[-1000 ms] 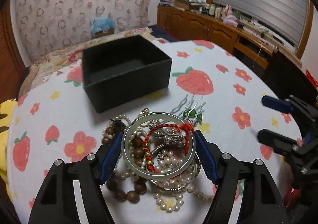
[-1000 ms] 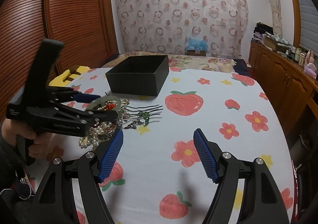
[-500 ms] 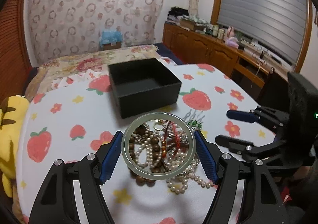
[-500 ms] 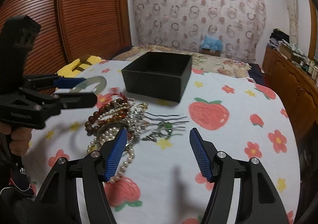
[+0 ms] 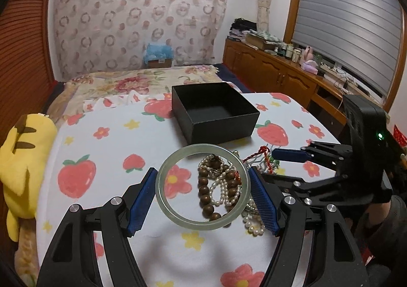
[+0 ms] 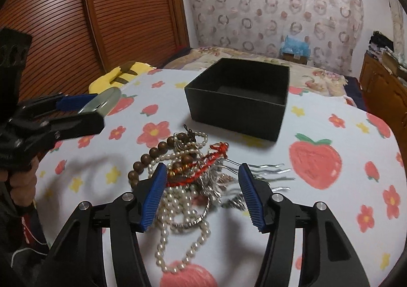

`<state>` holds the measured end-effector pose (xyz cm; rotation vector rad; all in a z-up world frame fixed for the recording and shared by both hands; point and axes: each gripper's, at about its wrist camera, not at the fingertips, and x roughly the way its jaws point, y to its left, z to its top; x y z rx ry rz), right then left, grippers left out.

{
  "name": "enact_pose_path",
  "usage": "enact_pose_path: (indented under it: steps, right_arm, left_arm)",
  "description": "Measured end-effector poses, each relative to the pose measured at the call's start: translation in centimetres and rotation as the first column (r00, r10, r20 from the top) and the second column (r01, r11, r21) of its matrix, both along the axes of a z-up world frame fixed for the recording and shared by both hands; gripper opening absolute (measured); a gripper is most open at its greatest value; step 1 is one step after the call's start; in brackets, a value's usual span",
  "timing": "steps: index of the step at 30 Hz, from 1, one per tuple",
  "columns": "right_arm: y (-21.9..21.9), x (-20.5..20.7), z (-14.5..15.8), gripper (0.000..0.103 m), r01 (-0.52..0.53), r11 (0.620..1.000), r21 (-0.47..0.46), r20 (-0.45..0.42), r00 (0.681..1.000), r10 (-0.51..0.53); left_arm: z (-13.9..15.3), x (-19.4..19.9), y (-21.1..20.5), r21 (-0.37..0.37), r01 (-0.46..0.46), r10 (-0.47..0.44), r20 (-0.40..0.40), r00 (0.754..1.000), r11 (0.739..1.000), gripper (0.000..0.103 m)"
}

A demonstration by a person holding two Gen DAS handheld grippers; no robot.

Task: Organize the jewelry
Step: 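Lift the jade bangle with the left tool while the right tool grasps the red string bracelet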

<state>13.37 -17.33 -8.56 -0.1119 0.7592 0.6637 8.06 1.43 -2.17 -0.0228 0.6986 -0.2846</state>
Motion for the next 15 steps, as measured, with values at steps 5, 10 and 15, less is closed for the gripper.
enact_pose_path:
  steps: [5,10,15]
  right_arm:
    - [0.2,1.6,-0.3,0.035,0.013,0.999,0.038,-0.060,0.998,-0.011]
    - [-0.1,1.9,0.6,0.004,0.001,0.999,0.046,-0.042,0.999,0.001]
    - [-0.3,1.3,3.5,0.004,-0.032,0.997,0.068,0.031,0.999,0.030]
  left_arm:
    - [-0.4,0.1,0.2,0.002,-0.007,0.007,-0.003,1.000,1.000,0.069]
    - [-0.6,0.5,0.3,0.016,-0.015,0.015,-0.003,1.000,1.000,0.069]
    - [-0.5,1.0,0.3,0.020,-0.022,0.022,-0.001,1.000,1.000,0.069]
